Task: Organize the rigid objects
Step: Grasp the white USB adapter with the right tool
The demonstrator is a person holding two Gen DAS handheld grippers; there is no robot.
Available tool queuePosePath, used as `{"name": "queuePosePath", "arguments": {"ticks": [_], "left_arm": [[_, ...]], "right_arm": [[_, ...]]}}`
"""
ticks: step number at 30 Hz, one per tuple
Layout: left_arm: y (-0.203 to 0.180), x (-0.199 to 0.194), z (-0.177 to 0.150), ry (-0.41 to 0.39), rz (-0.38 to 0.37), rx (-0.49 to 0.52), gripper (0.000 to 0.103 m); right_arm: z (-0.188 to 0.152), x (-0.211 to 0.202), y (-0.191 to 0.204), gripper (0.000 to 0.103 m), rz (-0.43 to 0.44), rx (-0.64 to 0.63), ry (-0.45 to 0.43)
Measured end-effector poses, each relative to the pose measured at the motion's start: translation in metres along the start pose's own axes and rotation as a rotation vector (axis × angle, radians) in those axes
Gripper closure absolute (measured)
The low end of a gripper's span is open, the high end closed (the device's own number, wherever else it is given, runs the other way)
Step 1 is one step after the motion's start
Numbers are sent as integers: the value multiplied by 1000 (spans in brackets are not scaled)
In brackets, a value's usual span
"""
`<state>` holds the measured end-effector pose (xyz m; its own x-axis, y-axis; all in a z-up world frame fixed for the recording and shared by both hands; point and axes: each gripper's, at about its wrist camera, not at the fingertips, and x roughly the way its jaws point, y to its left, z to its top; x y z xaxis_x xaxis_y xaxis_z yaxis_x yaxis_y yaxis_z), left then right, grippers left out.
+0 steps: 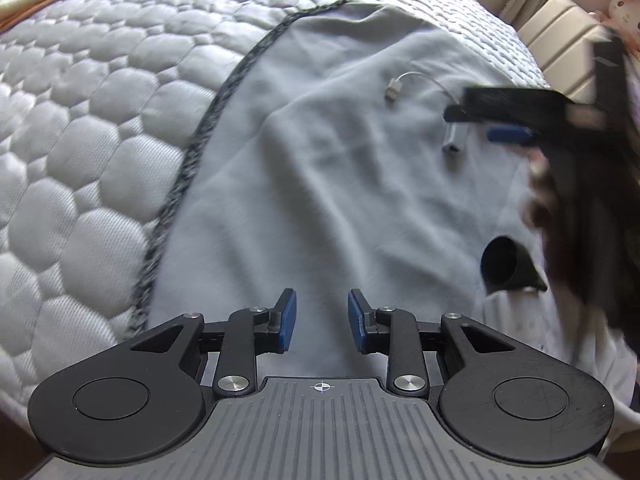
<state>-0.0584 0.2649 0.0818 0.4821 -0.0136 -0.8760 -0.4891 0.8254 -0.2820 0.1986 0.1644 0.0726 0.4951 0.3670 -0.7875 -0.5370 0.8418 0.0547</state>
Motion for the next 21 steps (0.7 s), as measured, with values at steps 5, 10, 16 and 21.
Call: {"name": "queuePosePath", "arguments": {"ticks": [5, 10, 16, 21], "left_arm": [[23, -2, -18, 44, 20, -37, 72], [9, 0, -21, 63, -7, -11, 72], [-37, 6, -22, 70, -64, 53, 72], [-90, 9, -34, 83, -196, 186, 72]], "right_arm": [[3, 14, 8, 81, -20, -8, 55], [-26, -58, 10, 83, 49, -64, 2], [-86, -134, -32, 83, -21, -55, -1], [-150, -172, -91, 83, -225, -12, 16]]}}
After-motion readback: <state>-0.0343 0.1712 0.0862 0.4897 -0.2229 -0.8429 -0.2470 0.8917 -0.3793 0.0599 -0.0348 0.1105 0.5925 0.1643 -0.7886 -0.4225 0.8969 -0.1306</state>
